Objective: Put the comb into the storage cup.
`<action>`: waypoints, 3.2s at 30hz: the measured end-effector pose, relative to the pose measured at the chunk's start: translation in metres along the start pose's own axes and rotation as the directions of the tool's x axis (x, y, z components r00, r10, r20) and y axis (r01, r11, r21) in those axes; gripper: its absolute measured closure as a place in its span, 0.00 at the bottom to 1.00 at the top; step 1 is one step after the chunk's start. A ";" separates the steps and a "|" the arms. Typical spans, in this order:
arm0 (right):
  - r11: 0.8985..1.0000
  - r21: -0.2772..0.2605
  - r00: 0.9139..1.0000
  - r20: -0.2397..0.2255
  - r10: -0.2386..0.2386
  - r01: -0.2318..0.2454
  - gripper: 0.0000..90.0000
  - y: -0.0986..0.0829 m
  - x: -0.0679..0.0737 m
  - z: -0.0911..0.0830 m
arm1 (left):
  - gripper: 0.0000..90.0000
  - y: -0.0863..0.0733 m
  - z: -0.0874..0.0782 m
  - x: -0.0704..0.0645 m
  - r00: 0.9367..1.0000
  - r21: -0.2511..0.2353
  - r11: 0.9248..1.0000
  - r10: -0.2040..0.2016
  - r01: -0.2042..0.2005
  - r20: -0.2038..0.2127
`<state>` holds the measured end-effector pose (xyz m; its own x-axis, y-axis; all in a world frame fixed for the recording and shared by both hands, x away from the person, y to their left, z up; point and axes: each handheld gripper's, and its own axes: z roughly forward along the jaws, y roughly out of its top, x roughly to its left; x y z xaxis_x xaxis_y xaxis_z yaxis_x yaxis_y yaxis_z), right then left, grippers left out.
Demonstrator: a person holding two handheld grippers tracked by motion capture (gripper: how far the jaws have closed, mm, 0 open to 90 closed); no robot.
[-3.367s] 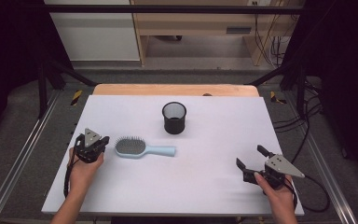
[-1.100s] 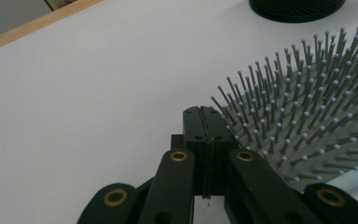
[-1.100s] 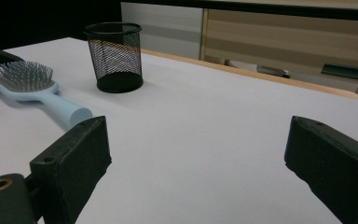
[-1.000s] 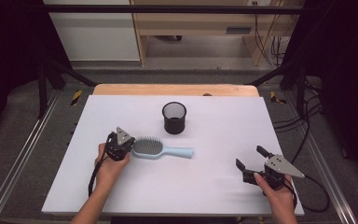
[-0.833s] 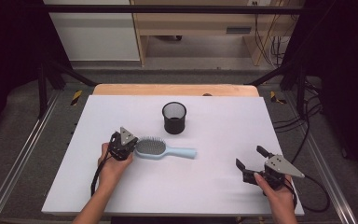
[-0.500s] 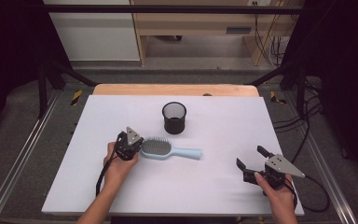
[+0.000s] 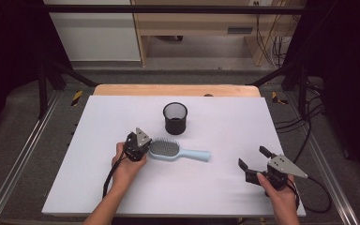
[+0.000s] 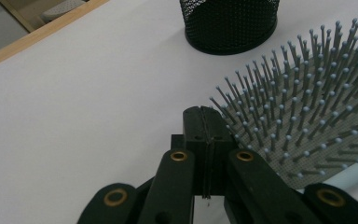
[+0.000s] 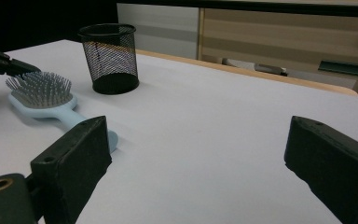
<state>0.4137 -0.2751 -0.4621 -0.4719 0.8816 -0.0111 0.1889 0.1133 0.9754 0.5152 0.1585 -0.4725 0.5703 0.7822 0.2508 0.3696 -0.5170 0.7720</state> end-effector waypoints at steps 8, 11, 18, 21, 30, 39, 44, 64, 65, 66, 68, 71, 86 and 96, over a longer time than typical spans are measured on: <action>1.000 0.002 1.000 0.002 0.000 0.000 0.08 0.000 0.000 0.000 | 1.00 0.006 0.003 -0.010 1.000 -0.003 1.000 0.018 -0.017 0.018; 1.000 0.001 1.000 0.002 -0.002 0.002 0.08 0.000 0.000 -0.001 | 1.00 0.009 0.005 -0.015 0.999 -0.006 1.000 0.024 -0.023 0.024; 1.000 0.001 1.000 0.003 -0.004 0.004 0.08 0.000 -0.001 -0.001 | 1.00 0.015 0.009 -0.023 0.999 -0.007 0.999 0.040 -0.040 0.033; 1.000 0.002 1.000 0.002 -0.005 0.005 0.08 0.000 -0.001 -0.001 | 1.00 0.017 0.011 -0.028 0.998 -0.004 0.999 0.040 -0.039 0.045; 1.000 0.006 1.000 0.000 -0.001 0.001 0.08 0.000 -0.001 -0.001 | 1.00 0.026 0.019 -0.040 0.996 -0.012 0.998 0.054 -0.054 0.064; 1.000 0.008 1.000 -0.009 -0.014 0.014 0.08 0.001 0.001 -0.001 | 1.00 0.040 0.027 -0.056 0.991 -0.011 0.995 0.101 -0.100 0.088; 1.000 0.010 1.000 -0.011 -0.010 0.011 0.08 0.001 0.001 -0.001 | 1.00 0.050 0.031 -0.070 0.987 -0.024 0.993 0.121 -0.119 0.107; 1.000 0.013 1.000 -0.016 -0.024 0.024 0.08 0.003 0.004 0.000 | 1.00 0.057 0.034 -0.090 0.984 -0.050 0.994 0.103 -0.097 0.144; 1.000 0.013 1.000 -0.016 -0.024 0.024 0.08 0.003 0.004 0.000 | 1.00 0.057 0.034 -0.090 0.984 -0.050 0.994 0.103 -0.097 0.144; 1.000 0.018 1.000 -0.019 -0.024 0.024 0.08 0.003 0.005 0.000 | 1.00 0.057 0.033 -0.092 0.984 -0.052 0.994 0.104 -0.098 0.148; 0.999 0.019 0.999 -0.019 -0.029 0.030 0.08 0.003 0.005 0.001 | 1.00 0.057 0.033 -0.092 0.983 -0.053 0.994 0.103 -0.096 0.149; 0.999 0.020 0.999 -0.020 -0.034 0.035 0.08 0.003 0.006 0.001 | 1.00 0.058 0.034 -0.095 0.982 -0.057 0.994 0.105 -0.097 0.155; 0.998 0.041 0.998 -0.035 -0.053 0.055 0.08 0.004 0.009 0.000 | 1.00 0.056 0.023 -0.091 0.987 -0.085 0.994 0.076 -0.064 0.143; 0.996 0.069 0.998 -0.038 -0.058 0.060 0.09 0.003 0.013 0.002 | 1.00 0.038 0.005 -0.077 0.987 -0.109 0.992 0.071 -0.056 0.142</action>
<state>0.4096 -0.2623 -0.4597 -0.5147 0.8553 -0.0590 0.2191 0.1977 0.9554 0.4890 0.0764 -0.4654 0.6938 0.6859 0.2197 0.2545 -0.5189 0.8161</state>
